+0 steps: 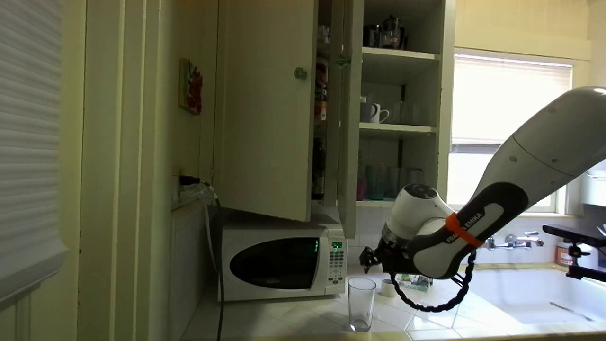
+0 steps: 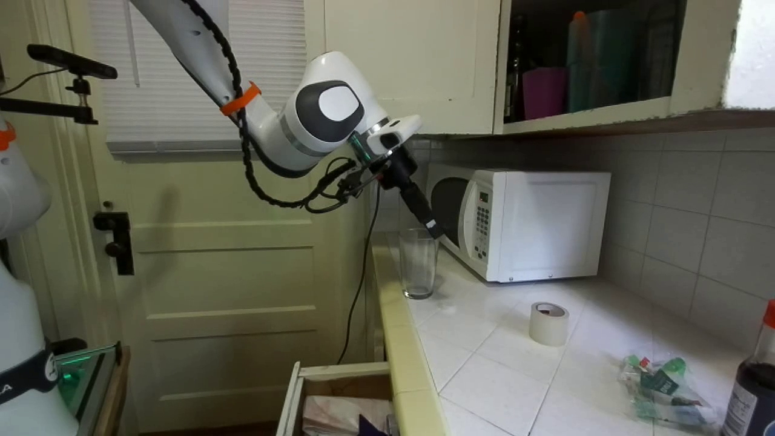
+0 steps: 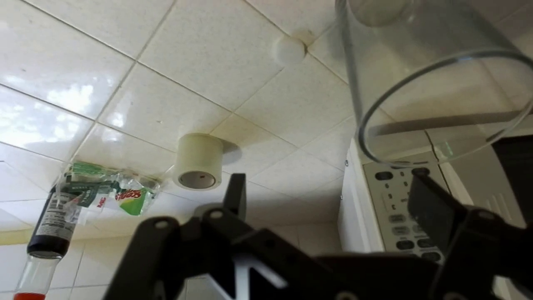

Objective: Move the cup

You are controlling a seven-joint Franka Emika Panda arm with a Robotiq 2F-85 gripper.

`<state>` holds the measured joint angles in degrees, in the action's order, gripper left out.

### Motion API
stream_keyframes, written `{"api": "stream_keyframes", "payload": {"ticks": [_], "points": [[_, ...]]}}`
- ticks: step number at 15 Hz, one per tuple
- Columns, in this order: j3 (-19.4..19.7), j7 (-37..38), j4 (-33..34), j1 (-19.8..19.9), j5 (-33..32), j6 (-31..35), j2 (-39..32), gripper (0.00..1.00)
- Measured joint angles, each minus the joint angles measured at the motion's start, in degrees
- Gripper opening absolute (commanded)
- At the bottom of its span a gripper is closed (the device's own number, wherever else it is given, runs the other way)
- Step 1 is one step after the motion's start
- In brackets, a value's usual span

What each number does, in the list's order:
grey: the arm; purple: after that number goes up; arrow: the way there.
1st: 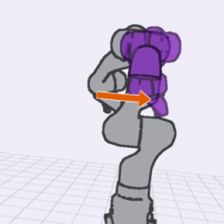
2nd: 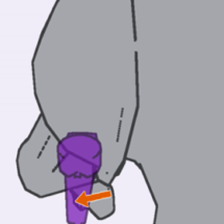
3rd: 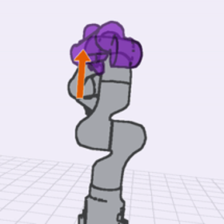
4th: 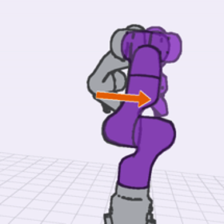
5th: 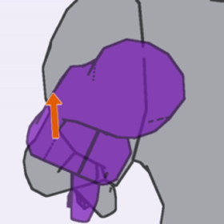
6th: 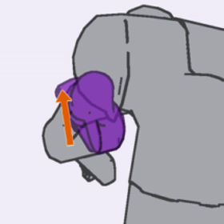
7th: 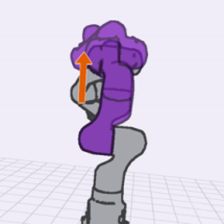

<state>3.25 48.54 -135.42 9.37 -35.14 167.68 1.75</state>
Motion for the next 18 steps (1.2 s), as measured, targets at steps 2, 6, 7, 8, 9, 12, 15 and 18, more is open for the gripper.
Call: {"api": "stream_keyframes", "payload": {"ticks": [2, 6, 7, 8, 9, 12, 15, 18], "points": [[0.3, 0.5, -0.4, 0.6, -3.4, 0.1, 0.1, 1.00], [0.5, 1.4, -0.5, 1.2, -9.9, 0.1, 0.2, 1.00], [0.4, 1.5, -0.5, 1.2, -11.0, 0.1, 0.2, 1.00], [0.2, 1.7, -0.5, 1.1, -11.8, 0.1, 0.2, 1.00], [0.0, 1.7, -0.5, 1.0, -12.2, 0.1, 0.1, 0.97], [-0.5, 1.7, -0.5, 0.8, -12.5, 0.1, -0.1, 0.89], [-0.9, 1.7, -0.5, 0.6, -12.5, 0.1, -0.7, 0.77], [-1.3, 2.0, -0.2, 0.5, -12.5, 0.1, -1.6, 0.52]]}}
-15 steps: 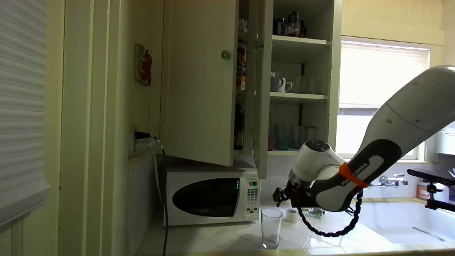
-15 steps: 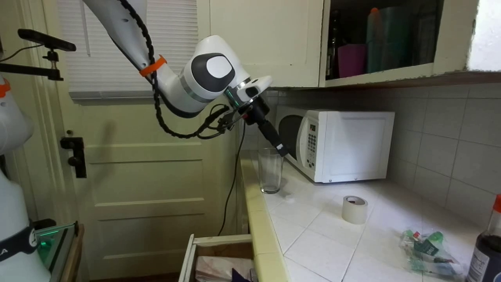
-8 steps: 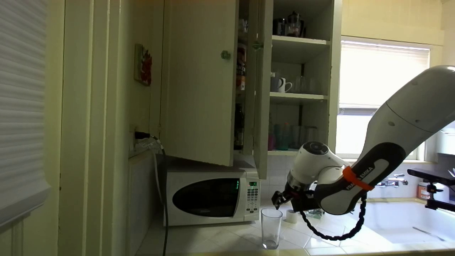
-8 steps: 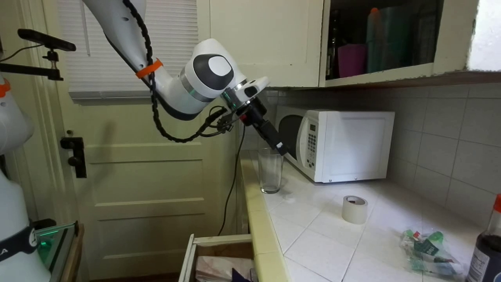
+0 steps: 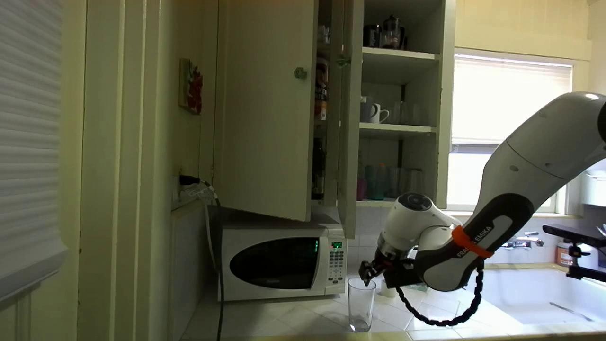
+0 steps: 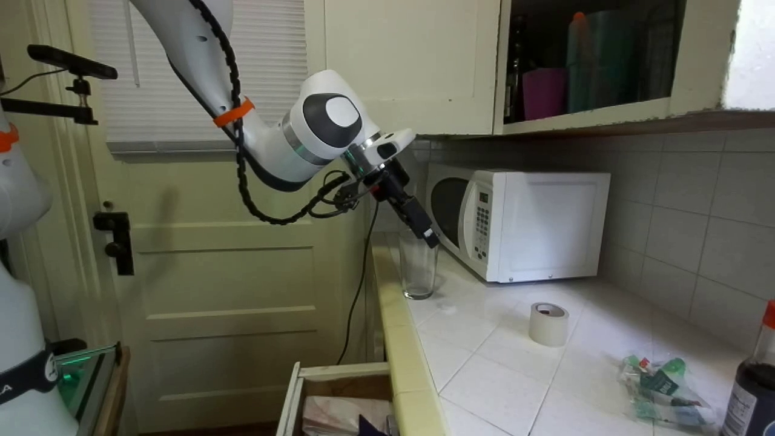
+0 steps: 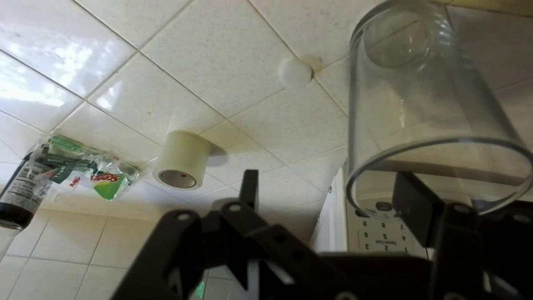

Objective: Move the cup

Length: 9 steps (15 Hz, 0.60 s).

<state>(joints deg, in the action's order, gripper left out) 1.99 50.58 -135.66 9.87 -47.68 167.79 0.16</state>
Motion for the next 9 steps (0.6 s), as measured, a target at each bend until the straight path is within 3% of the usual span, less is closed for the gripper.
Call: {"api": "stream_keyframes", "payload": {"ticks": [6, 7, 9], "points": [[-0.6, 0.7, 1.1, -0.2, 0.0, 0.0, -1.4, 0.05], [-0.7, 0.8, 1.3, -0.2, 0.0, 0.0, -1.5, 0.00], [-0.9, 0.9, 1.6, -0.2, 0.0, 0.0, -1.9, 0.00]]}}
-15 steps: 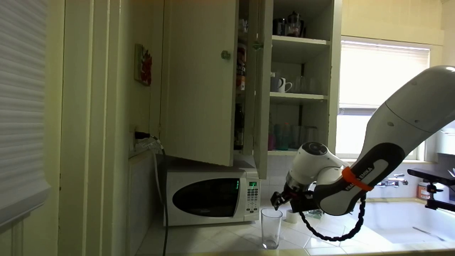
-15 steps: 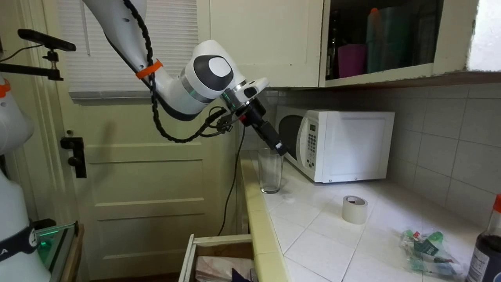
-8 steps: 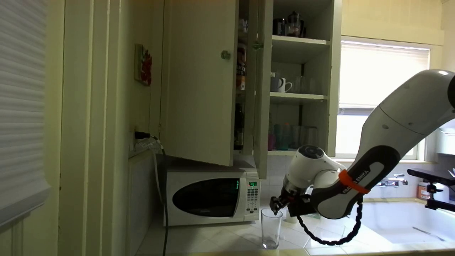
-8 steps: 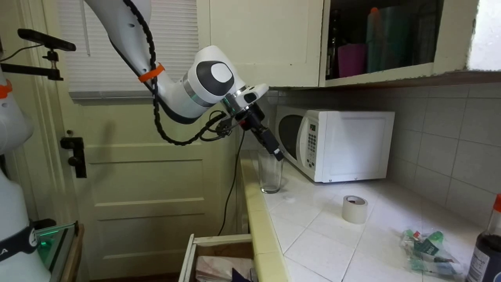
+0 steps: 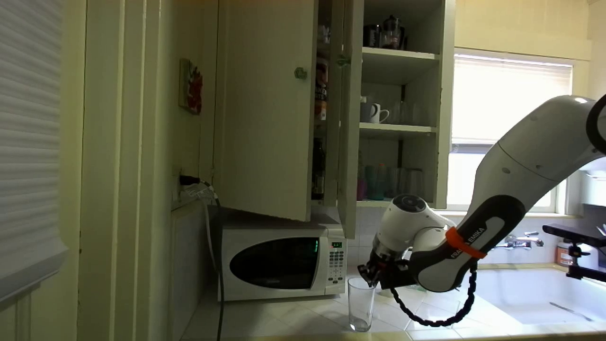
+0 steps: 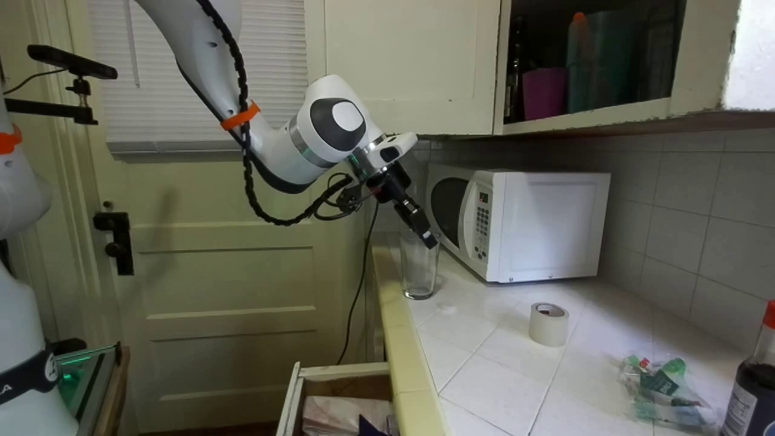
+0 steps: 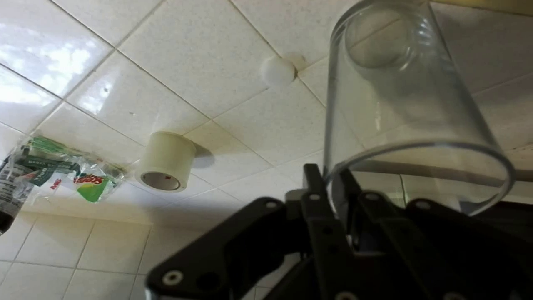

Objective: Move the cup

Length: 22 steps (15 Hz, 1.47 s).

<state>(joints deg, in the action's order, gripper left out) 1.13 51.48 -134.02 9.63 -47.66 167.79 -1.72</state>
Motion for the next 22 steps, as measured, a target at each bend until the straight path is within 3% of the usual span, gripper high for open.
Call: {"api": "stream_keyframes", "payload": {"ticks": [8, 15, 22], "points": [[-0.1, 0.8, 0.5, 0.2, 2.4, -1.6, 0.2, 0.02], [4.4, 9.0, 2.3, 3.6, 4.9, -7.0, 0.7, 0.02], [4.6, 11.0, 12.6, 1.8, 18.7, -15.6, -1.2, 0.02]]}}
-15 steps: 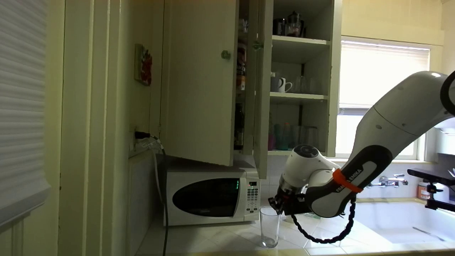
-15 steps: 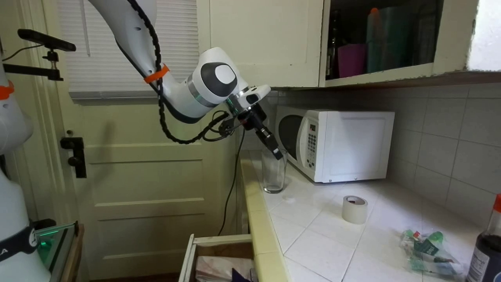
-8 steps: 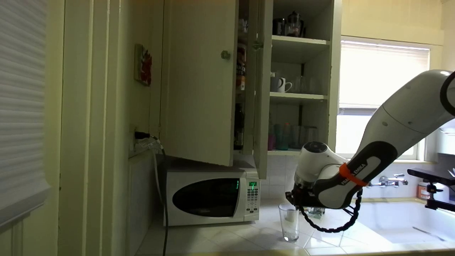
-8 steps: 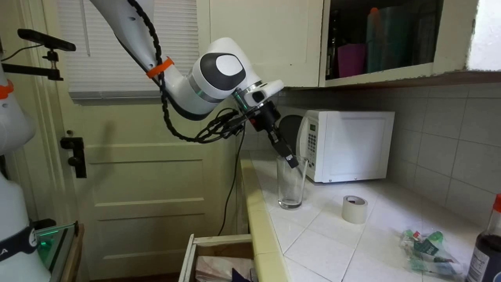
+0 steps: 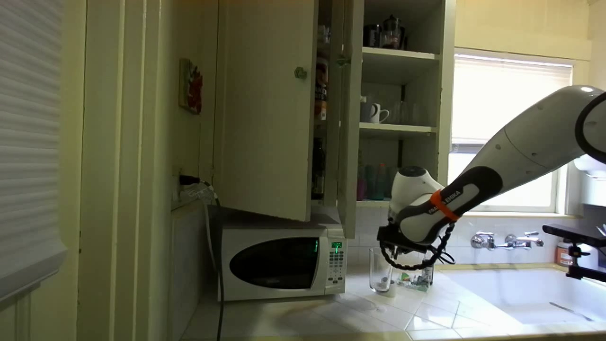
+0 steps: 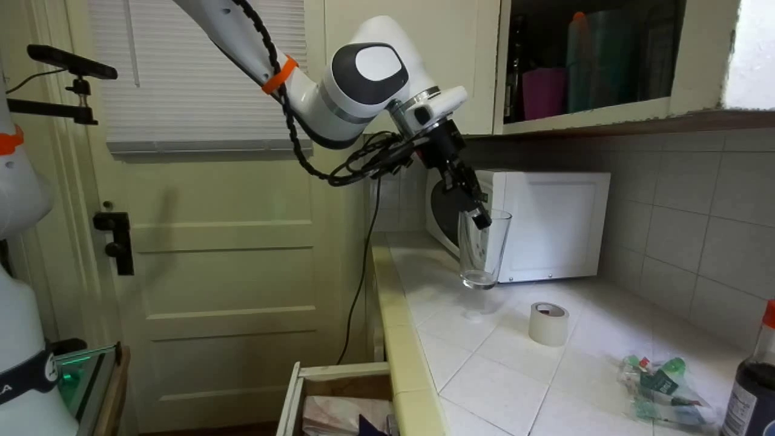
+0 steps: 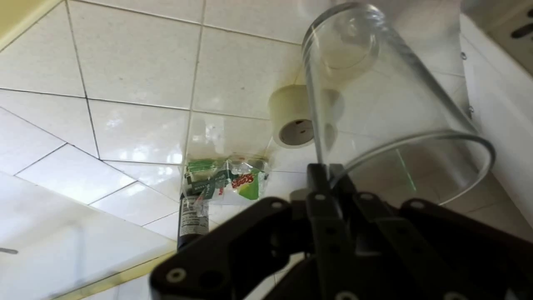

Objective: Move the cup

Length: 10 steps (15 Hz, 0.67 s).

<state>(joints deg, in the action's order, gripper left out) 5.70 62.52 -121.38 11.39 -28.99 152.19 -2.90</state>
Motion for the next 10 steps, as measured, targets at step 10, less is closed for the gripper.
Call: {"api": "stream_keyframes", "payload": {"ticks": [10], "points": [[2.7, 3.0, 4.4, -3.0, -1.8, -0.8, -3.4, 0.02]]}}
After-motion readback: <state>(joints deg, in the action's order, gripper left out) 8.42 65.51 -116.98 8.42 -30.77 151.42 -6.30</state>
